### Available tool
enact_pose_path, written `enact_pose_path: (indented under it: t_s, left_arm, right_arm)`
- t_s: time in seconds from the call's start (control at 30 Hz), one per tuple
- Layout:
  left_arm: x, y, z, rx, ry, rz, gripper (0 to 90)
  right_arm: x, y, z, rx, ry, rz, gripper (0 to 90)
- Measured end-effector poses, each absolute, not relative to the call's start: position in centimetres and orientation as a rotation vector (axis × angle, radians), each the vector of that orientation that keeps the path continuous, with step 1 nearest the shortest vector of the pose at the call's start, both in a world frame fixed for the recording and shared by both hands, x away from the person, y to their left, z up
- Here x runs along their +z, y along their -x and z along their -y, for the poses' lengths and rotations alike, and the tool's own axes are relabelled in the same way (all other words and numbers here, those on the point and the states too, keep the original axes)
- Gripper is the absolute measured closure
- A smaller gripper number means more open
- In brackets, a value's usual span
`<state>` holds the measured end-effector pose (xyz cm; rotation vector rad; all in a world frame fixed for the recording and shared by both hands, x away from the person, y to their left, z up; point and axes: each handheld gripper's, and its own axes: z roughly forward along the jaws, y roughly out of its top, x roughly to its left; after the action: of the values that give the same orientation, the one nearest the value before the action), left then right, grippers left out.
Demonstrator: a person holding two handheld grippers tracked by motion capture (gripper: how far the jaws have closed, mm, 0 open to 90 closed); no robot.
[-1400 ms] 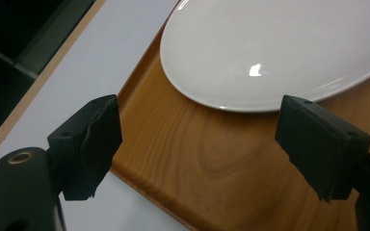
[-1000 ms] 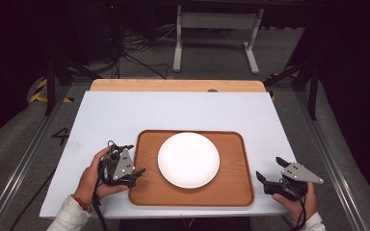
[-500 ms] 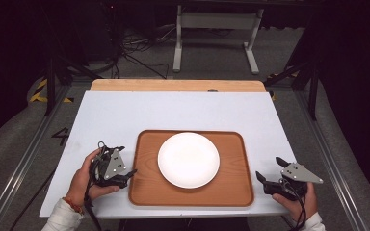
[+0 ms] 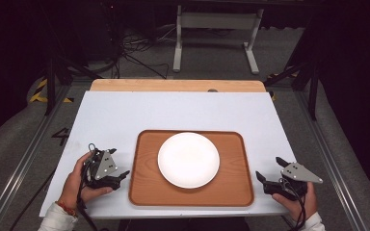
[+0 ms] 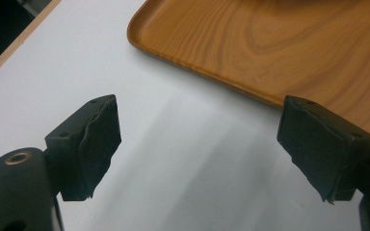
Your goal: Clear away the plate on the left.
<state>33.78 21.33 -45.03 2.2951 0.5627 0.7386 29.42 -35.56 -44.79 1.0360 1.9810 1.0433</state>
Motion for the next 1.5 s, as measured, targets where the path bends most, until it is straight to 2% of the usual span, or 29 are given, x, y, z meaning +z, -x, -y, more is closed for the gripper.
enact_pose_path:
  t_s: [0.57,1.0,1.5]
  left_arm:
    - [-45.8,-33.2,-25.0,0.661,-2.199,-0.707,16.4]
    - [-46.4,-32.8,-27.4,0.512,-2.055,-0.810,15.3]
    - [-46.2,-32.5,-27.5,0.476,-1.995,-0.821,14.1]
  right_arm:
    - [-44.9,-29.4,35.8,1.041,-1.035,-1.978,12.3]
    - [-45.0,-29.5,35.8,1.048,-1.033,-1.983,12.2]
    - [-44.8,-29.2,35.7,1.043,-1.017,-1.978,12.2]
